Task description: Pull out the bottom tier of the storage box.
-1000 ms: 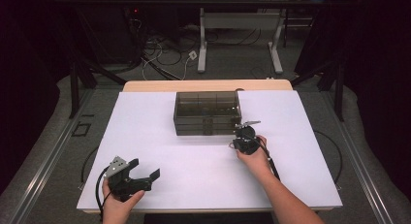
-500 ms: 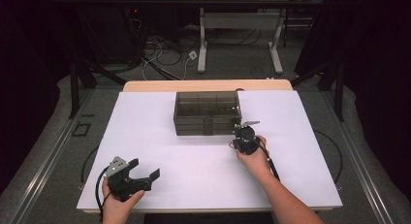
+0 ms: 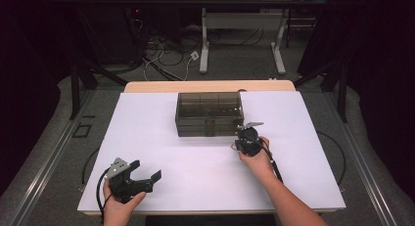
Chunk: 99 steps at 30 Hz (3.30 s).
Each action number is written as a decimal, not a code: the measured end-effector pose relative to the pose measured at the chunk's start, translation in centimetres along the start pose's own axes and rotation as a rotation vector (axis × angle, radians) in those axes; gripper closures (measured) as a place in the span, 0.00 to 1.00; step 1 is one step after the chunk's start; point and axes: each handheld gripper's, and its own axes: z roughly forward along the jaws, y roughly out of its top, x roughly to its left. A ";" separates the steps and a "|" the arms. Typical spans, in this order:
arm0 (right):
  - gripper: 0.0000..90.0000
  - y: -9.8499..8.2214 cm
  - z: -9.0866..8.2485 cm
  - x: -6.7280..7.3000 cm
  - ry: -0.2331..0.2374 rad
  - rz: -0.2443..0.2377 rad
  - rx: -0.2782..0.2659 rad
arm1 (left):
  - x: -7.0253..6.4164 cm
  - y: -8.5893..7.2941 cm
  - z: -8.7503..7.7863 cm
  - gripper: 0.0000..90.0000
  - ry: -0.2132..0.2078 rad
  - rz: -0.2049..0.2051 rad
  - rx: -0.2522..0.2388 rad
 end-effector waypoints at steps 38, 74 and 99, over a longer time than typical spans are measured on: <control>0.97 -0.5 -3.0 -1.9 0.010 0.036 -0.085 | -0.1 0.0 0.1 0.01 -0.001 0.002 -0.001; 0.97 -3.4 -5.4 -6.4 -0.030 0.141 -0.126 | -0.2 -0.1 0.2 0.01 -0.003 -0.002 0.003; 0.97 -5.8 -5.9 -8.7 -0.057 0.212 -0.121 | -0.2 -0.1 0.2 0.01 -0.003 0.001 0.012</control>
